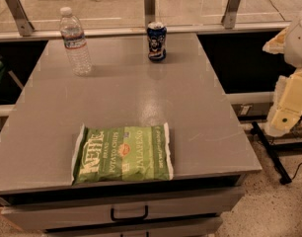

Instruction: Pick pepsi can

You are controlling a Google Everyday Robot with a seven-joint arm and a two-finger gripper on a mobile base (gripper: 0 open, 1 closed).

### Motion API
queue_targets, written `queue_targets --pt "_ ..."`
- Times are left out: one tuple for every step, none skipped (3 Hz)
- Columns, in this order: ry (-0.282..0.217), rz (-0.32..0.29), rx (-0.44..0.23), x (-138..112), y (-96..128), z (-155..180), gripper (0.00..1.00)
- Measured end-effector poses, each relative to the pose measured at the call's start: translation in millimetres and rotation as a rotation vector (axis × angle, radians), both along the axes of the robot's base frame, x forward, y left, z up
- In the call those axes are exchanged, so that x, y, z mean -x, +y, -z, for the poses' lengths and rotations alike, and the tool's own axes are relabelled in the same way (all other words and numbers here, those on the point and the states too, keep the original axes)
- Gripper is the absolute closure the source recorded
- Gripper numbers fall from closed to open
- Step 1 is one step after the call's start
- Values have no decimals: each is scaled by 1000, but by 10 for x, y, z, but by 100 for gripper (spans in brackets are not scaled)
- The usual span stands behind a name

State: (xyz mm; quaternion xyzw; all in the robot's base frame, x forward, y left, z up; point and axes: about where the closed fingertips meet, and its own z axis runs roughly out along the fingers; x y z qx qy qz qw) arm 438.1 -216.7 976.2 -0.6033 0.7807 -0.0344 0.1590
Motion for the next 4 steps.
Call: queue_targets --pt "0 0 0 0 0 0 0" --pt "-49 -25 -23 -250 76 68 0" --pt "-141 -75 -97 -870 310 197 0" --pt "-219 -122 -209 -1579 682 270 0"
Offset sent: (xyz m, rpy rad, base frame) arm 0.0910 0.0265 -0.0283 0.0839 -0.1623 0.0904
